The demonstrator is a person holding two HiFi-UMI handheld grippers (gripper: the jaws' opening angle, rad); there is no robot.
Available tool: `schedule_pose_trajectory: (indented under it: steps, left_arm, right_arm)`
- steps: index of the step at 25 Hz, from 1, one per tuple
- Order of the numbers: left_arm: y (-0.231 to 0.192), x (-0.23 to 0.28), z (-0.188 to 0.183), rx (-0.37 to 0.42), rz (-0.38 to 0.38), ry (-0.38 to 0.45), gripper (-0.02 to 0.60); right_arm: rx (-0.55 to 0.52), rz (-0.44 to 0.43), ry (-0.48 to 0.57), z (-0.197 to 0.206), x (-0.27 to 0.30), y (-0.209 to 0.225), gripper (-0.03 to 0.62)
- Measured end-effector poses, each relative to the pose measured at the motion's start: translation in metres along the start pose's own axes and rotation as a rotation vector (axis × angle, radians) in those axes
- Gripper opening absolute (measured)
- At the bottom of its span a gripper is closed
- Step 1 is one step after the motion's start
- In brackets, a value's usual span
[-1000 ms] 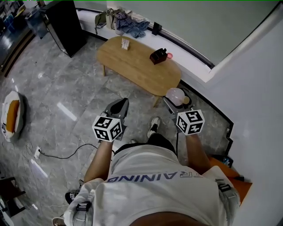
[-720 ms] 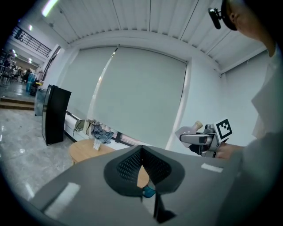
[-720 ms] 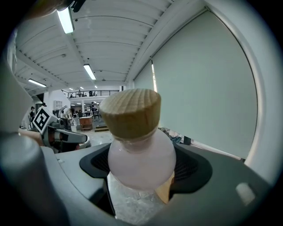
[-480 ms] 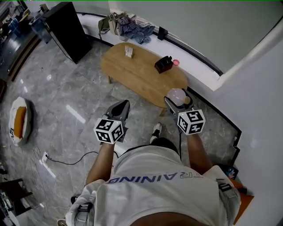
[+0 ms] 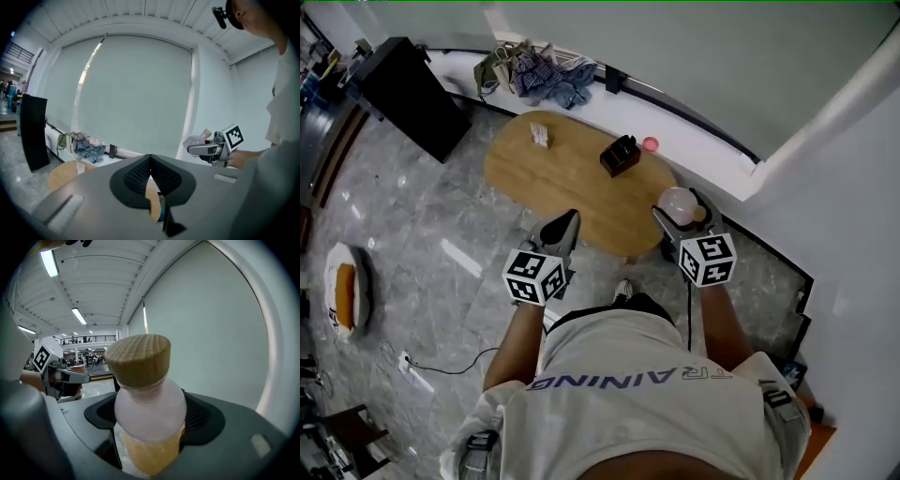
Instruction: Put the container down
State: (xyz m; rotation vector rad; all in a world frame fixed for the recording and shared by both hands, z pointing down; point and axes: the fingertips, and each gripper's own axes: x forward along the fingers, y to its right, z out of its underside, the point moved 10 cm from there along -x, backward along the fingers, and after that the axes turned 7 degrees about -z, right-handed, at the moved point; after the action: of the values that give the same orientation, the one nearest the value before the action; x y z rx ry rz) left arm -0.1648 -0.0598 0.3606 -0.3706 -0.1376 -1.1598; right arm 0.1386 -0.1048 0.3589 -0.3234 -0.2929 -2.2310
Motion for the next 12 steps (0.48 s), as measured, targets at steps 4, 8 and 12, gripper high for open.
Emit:
schedule_pose_trajectory:
  steps: [4,8,12]
  left_arm:
    - [0.01,0.043,-0.009,0.013,0.017,-0.032,0.0]
    - [0.016,0.08,-0.01,0.026,0.055,-0.092,0.0]
    - [0.017,0.115,-0.009,0.032,0.1,-0.129,0.0]
  right_arm:
    - [0.028,0.041,0.004,0.0,0.006,0.044,0.413]
    - [0.082,0.073,-0.018,0.012,0.009,0.07,0.413]
    - [0.134,0.11,-0.061,0.03,0.012,0.086,0.413]
